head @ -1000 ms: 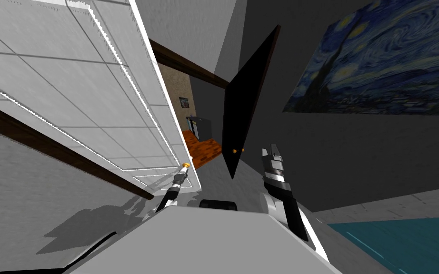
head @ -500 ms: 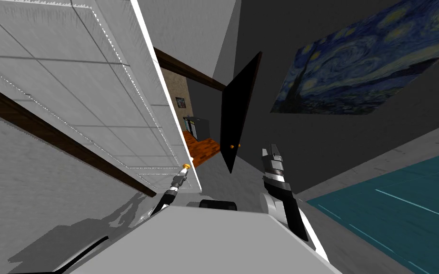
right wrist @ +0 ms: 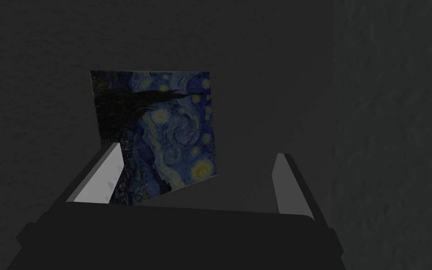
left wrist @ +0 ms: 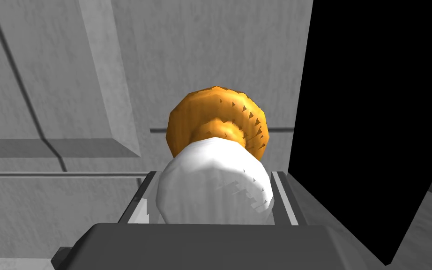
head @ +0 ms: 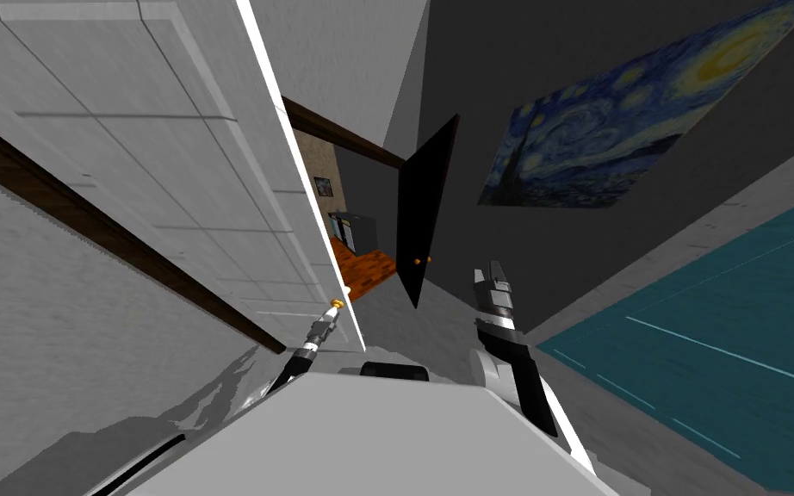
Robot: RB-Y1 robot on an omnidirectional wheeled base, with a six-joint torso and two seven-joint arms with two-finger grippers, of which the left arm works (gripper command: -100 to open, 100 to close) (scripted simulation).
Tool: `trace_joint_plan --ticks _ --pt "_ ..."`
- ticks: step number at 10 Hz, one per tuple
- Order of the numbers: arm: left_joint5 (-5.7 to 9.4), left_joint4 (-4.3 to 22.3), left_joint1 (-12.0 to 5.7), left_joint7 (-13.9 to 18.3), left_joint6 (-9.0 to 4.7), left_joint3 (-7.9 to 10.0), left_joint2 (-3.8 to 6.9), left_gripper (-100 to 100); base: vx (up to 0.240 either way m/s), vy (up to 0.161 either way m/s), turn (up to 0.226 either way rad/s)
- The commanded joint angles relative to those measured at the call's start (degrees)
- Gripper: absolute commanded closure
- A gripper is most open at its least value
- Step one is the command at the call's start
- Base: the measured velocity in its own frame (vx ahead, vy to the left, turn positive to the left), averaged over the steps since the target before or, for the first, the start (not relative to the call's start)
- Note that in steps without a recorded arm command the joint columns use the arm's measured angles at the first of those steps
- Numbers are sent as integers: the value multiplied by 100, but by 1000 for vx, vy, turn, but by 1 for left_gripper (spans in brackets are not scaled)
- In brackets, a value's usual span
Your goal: Pull the door open
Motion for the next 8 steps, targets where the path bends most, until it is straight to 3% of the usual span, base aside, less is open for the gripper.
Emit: trace_joint_plan --ticks 1,8 --pt "-28 62 21 79 -147 -69 35 100 -170 77 -124" --pt "-130 216 247 455 -782 -393 346 100 -183 65 -127"
